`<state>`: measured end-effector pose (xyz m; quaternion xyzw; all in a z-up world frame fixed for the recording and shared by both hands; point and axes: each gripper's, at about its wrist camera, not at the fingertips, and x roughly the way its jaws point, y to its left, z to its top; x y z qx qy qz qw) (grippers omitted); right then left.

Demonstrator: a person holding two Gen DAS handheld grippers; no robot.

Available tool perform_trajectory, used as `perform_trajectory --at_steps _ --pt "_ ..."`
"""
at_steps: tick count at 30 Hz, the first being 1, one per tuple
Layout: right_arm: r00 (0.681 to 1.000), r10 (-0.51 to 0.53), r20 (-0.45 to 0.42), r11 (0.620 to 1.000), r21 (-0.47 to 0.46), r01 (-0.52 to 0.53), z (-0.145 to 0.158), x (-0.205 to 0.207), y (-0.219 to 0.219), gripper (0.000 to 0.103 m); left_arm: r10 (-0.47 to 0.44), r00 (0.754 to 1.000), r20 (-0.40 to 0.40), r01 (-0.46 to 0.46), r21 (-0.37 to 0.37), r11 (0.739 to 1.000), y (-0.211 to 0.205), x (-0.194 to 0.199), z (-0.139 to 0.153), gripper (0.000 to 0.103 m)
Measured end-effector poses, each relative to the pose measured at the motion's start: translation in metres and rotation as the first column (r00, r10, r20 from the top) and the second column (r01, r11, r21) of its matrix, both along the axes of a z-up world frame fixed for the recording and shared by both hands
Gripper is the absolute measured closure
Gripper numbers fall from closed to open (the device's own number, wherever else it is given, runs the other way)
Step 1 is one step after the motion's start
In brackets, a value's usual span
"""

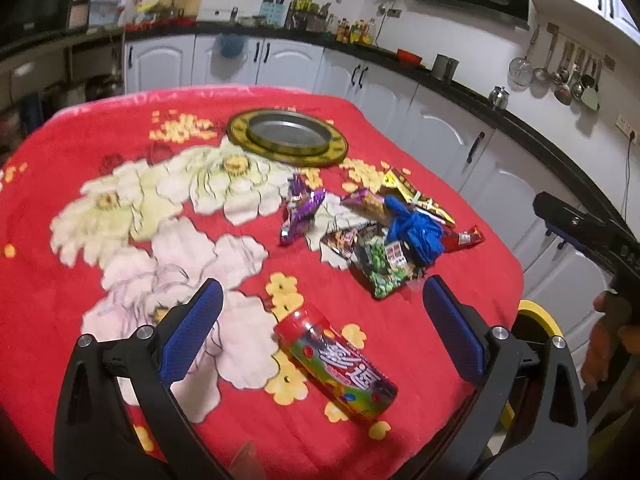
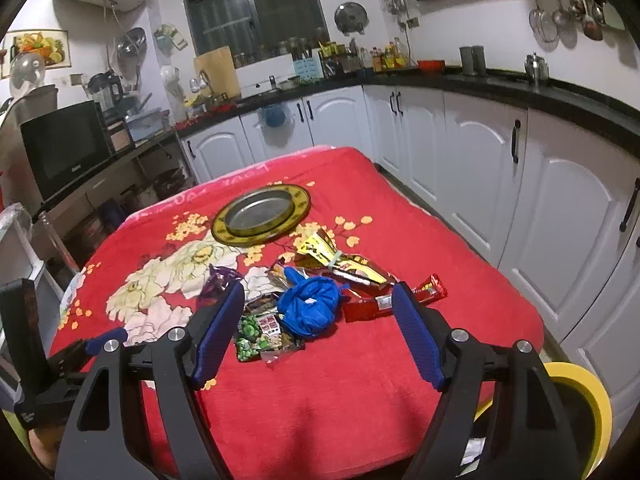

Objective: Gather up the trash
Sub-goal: 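Move both tools back over the blanket toward the candy tube and blue glove, then grasp the candy tube with the left tool while the right tool grasps the blue glove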

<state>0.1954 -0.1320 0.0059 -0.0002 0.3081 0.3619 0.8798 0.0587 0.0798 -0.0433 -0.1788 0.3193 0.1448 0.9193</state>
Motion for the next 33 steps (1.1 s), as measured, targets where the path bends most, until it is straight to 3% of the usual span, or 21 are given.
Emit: perform_trajectory --at_steps 6,14,25,28,33 --pt "0.999 -0.014 -0.036 1.0 -0.02 0.014 -0.016 0.014 0.004 0.032 -0.018 1.0 -0.022 0.017 -0.052 0.999 -0.004 0.003 -0.012 0.011" --pt "0.992 0.005 -0.127 0.997 -0.079 -0.015 -0.051 0.034 0.019 0.049 -0.03 0.997 -0.065 0.023 -0.11 0.994 -0.003 0.009 -0.03 0.012" --pt "0.969 0.031 -0.246 0.995 -0.084 -0.053 -0.082 0.06 0.058 0.064 -0.032 0.99 -0.139 0.012 -0.146 0.989 -0.013 0.01 -0.05 0.029" --pt "0.96 0.029 -0.279 0.995 -0.086 -0.056 -0.092 0.066 0.066 0.072 -0.028 0.989 -0.143 0.006 -0.151 0.989 -0.011 0.01 -0.052 0.034" --pt "0.96 0.04 -0.278 0.995 -0.076 -0.063 -0.095 0.062 0.067 0.089 -0.025 0.988 -0.15 0.003 -0.149 0.989 -0.01 0.011 -0.054 0.055"
